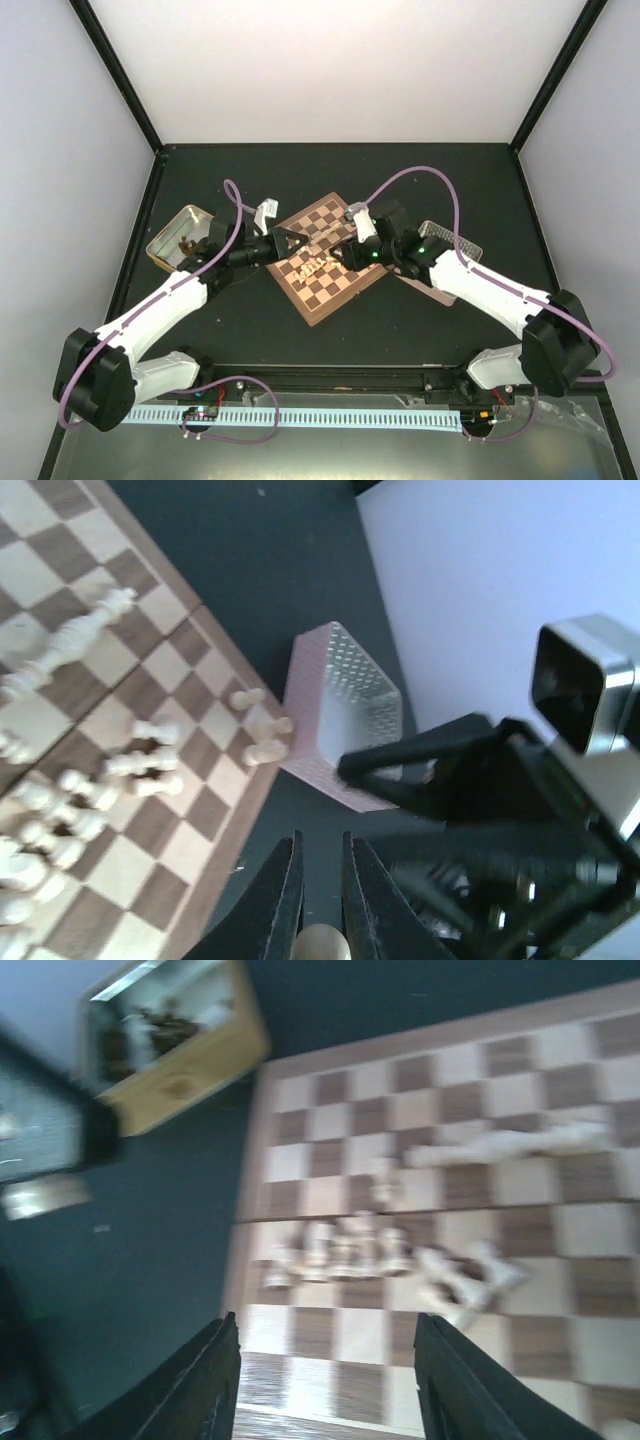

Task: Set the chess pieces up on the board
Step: Place the chess piece on the chessboard.

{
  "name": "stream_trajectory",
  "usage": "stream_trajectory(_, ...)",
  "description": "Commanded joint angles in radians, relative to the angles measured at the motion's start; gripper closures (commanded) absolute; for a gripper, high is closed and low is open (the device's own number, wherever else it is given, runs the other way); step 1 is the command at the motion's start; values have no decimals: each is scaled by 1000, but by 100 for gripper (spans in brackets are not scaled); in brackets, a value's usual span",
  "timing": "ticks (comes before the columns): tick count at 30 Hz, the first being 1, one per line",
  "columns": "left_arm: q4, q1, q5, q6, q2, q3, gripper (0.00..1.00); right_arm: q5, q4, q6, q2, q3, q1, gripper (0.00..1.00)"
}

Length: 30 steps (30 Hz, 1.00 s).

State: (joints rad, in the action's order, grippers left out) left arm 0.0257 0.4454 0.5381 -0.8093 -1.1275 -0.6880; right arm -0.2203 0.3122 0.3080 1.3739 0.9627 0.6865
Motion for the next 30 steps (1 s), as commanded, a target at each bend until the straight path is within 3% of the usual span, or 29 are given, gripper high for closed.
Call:
stream_trajectory(1,-84,12,98,-130,12,-54,96,-247,-208,-60,-41,-36,54,48)
stream_trajectory(14,-110,15,139,-227,44,-57,95,-312,-232,-129,-20,25,106,47)
stream_trajectory(22,-137,15,138,-248,40,-50,95,-219,-197,-84,31,101,111,59)
stream_trajectory(26,-147,16,146,-253,37,-51,95,-187,-178,-79,56,121,113,73)
stream_trajectory(30,-145,16,153,-260,36,-45,94,-137,-183,-52,63,130,113,82)
